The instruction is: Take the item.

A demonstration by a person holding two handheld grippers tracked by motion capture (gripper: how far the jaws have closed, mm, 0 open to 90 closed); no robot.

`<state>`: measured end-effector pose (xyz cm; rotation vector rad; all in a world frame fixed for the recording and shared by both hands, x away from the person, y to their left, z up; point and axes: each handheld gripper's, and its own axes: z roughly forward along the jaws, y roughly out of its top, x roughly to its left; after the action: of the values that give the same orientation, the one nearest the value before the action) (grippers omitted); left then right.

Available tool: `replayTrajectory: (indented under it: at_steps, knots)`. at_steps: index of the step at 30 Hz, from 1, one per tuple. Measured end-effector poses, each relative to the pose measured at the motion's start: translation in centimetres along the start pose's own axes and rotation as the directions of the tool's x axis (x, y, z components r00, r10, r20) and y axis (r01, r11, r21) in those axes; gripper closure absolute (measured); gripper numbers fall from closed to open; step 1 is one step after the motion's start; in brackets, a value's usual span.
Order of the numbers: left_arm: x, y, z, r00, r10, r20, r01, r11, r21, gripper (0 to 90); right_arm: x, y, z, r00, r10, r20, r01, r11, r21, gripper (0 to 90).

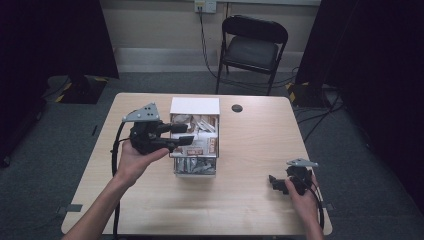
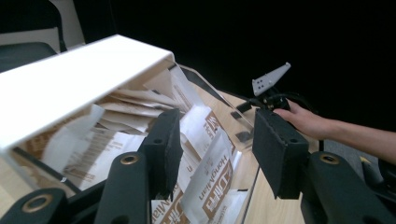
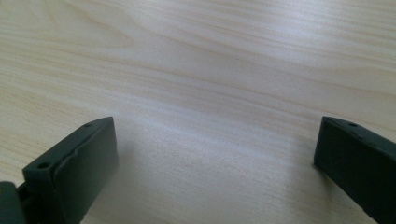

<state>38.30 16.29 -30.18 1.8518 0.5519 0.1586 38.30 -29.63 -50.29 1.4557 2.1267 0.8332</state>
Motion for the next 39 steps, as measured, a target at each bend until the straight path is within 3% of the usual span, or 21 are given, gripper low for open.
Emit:
replayTrajectory:
  at_steps: [6,8,10,15,18,29,33,36,39]
  knots:
    - [0.7,-1.1,0.7,0.9997,-0.025,0.001,0.025,0.9996,0.014,55.8,0.0,0.0,0.0,1.0,0.0,0.0,0.0,1.0,0.0,0.0]
    - [0.6,-1.1,0.8,0.9999,0.011,-0.007,-0.01,0.9994,0.034,60.5,0.0,0.0,0.0,1.0,0.002,0.0,-0.002,1.0,0.001,0.0]
    - [0.8,-1.3,1.0,1.0,0.001,0.007,-0.002,0.9993,0.038,60.6,0.0,0.0,0.0,1.0,0.0,0.0,0.0,1.0,0.0,0.0]
    - [0.6,-1.5,1.4,0.9998,0.017,-0.002,-0.017,0.9983,0.056,65.7,0.0,0.0,0.0,1.0,0.001,0.0,-0.001,1.0,0.001,0.0]
    - [0.7,-1.6,1.5,0.9999,0.002,-0.012,-0.001,0.9988,0.048,68.9,0.0,0.0,0.0,1.0,0.001,0.0,-0.001,1.0,0.001,0.0]
    - [0.1,-1.5,1.5,0.9994,0.016,0.029,-0.017,0.9979,0.063,78.7,0.0,0.0,0.0,1.0,0.001,0.001,-0.001,1.0,0.001,0.0]
    - [-0.1,-1.5,1.5,0.998,0.023,0.058,-0.027,0.9974,0.066,86.2,0.0,0.0,0.0,1.0,0.0,0.0,0.0,1.0,0.0,0.0]
    - [-0.1,-1.6,1.7,0.9951,0.015,0.097,-0.021,0.9977,0.064,85.0,0.0,0.0,0.0,1.0,0.0,0.0,0.0,1.0,0.0,0.0]
    - [-0.2,-1.6,2.0,0.9959,0.02,0.089,-0.026,0.9973,0.068,82.2,0.0,0.0,0.0,1.0,0.0,0.0,0.0,1.0,0.0,0.0]
